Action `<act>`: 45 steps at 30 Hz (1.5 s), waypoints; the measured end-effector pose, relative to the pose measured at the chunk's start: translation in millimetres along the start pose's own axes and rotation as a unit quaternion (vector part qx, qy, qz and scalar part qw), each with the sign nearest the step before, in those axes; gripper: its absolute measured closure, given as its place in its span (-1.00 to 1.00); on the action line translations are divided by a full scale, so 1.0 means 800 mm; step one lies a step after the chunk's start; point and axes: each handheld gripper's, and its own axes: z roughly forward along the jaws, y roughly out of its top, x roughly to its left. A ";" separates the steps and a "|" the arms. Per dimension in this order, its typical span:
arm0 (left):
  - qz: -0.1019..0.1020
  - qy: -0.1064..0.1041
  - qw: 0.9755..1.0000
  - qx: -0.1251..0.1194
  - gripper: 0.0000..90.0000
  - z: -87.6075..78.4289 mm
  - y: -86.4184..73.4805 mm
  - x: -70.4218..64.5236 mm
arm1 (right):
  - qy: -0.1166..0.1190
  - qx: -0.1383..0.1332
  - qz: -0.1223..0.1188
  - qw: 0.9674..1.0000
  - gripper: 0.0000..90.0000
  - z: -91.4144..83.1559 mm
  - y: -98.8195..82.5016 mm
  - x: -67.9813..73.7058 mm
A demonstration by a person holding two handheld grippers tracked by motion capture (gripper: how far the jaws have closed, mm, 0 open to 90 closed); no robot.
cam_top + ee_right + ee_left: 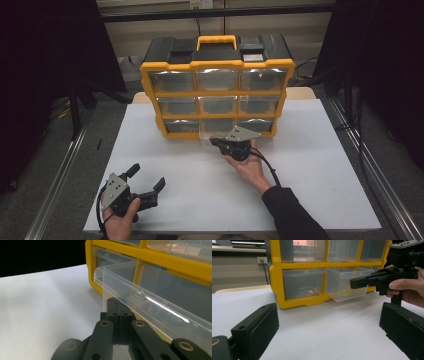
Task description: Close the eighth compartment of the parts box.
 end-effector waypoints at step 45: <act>0.000 -0.002 1.000 0.000 -0.94 -0.001 0.000 0.000 | -0.025 0.005 0.004 1.000 1.00 0.019 0.008 -0.021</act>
